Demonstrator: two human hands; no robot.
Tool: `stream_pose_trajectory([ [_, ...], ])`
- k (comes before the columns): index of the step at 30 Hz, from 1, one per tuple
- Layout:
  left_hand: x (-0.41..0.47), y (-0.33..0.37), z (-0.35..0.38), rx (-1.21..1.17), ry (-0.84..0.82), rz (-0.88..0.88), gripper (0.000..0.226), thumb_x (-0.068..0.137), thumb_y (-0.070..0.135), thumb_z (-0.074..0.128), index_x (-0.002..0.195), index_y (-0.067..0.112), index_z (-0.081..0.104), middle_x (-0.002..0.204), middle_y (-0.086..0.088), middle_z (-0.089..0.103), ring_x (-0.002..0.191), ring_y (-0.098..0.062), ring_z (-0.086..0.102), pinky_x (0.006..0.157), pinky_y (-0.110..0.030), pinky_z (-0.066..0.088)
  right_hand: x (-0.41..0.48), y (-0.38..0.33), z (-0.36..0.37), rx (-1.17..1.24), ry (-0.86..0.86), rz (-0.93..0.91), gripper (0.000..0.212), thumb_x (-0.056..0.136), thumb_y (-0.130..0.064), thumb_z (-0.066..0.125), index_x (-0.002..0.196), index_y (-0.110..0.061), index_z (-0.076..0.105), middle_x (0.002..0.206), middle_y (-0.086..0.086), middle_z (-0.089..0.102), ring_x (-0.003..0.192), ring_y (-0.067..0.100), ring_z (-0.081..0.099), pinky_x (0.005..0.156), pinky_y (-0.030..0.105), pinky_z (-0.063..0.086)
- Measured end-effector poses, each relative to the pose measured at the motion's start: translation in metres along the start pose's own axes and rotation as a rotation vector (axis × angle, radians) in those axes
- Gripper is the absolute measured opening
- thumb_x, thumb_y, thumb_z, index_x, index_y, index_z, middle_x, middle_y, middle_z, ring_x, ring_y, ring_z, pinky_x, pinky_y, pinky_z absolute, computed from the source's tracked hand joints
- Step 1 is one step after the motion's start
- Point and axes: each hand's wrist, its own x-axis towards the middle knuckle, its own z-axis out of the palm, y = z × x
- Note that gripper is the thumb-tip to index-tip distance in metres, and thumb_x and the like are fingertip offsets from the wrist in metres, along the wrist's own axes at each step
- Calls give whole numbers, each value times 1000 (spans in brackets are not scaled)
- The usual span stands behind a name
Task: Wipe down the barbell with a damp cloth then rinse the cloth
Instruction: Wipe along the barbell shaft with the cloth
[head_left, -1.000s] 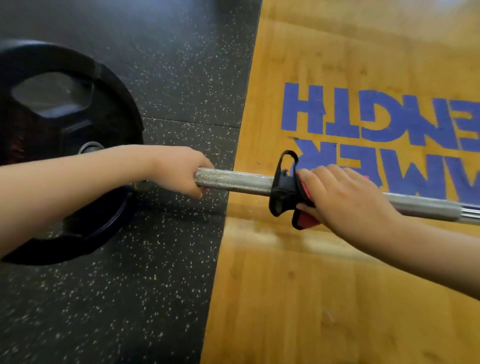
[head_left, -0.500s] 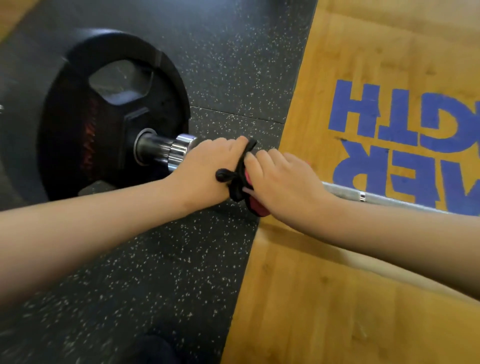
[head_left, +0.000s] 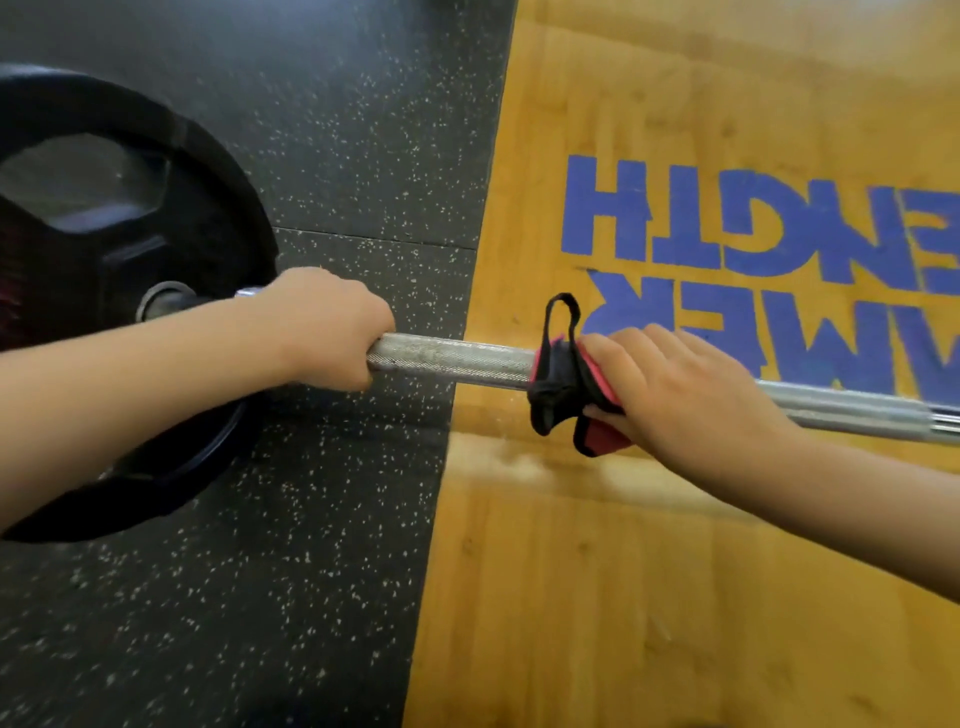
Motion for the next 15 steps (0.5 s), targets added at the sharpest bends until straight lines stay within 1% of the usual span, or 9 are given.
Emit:
stream_pose_trajectory([
  [2, 1, 3, 5, -24, 27, -23, 15, 83, 33, 55, 97, 32, 60, 78, 10, 56, 76, -16, 57, 68, -30, 48, 4, -3, 1, -16, -1, 10, 53, 92, -41, 35, 108, 3, 60, 76, 12, 58, 60, 31, 54, 49, 39, 45],
  [3, 2, 3, 7, -27, 33, -23, 14, 84, 33, 54, 96, 32, 60, 77, 10, 55, 75, -15, 57, 66, -29, 46, 9, -6, 1, -28, -5, 12, 55, 92, -42, 34, 105, 4, 61, 74, 12, 57, 59, 30, 54, 48, 38, 42],
  [5, 1, 1, 10, -20, 52, -6, 9, 85, 38, 56, 91, 32, 56, 74, 11, 53, 72, -14, 54, 64, -28, 45, 19, -16, 2, -28, -3, 11, 55, 90, -42, 33, 101, 3, 62, 72, 11, 56, 57, 29, 53, 48, 35, 39],
  [6, -1, -1, 10, -10, 56, 1, 13, 84, 44, 57, 88, 32, 53, 72, 12, 51, 70, -14, 52, 65, -27, 44, 26, -22, 3, -19, 6, 5, 55, 90, -42, 33, 100, 3, 62, 71, 11, 56, 56, 28, 52, 47, 33, 38],
  [9, -7, -9, 5, 28, -22, -2, 33, 76, 61, 63, 85, 36, 44, 71, 15, 47, 74, -15, 51, 76, -29, 43, 56, -48, 7, -6, 50, -25, 53, 87, -42, 31, 96, 0, 62, 71, 9, 57, 56, 26, 53, 48, 30, 32],
  [11, -10, -14, 5, 47, -86, -17, 38, 72, 64, 65, 90, 35, 47, 75, 15, 49, 86, -16, 57, 88, -33, 43, 87, -74, 13, -13, 66, -46, 48, 85, -42, 31, 90, -5, 61, 70, 7, 56, 56, 24, 53, 50, 29, 24],
  [12, -9, -15, 4, 68, -96, -7, 39, 72, 64, 64, 90, 34, 47, 77, 14, 49, 93, -17, 58, 94, -36, 42, 100, -84, 16, -15, 71, -53, 45, 85, -42, 34, 87, -6, 60, 69, 7, 56, 55, 23, 53, 51, 29, 22],
  [14, -11, -21, 5, 136, -93, -10, 43, 73, 66, 62, 92, 30, 49, 87, 11, 52, 104, -17, 55, 101, -37, 39, 126, -105, 20, 18, 96, -56, 37, 80, -43, 52, 82, -7, 60, 68, 7, 59, 54, 23, 55, 50, 27, 22],
  [15, -14, -26, 7, 174, -89, -30, 49, 72, 67, 63, 99, 28, 53, 97, 9, 54, 108, -17, 52, 103, -37, 37, 134, -112, 21, 21, 105, -44, 36, 76, -43, 62, 80, -7, 61, 67, 7, 59, 53, 23, 56, 50, 27, 22],
])
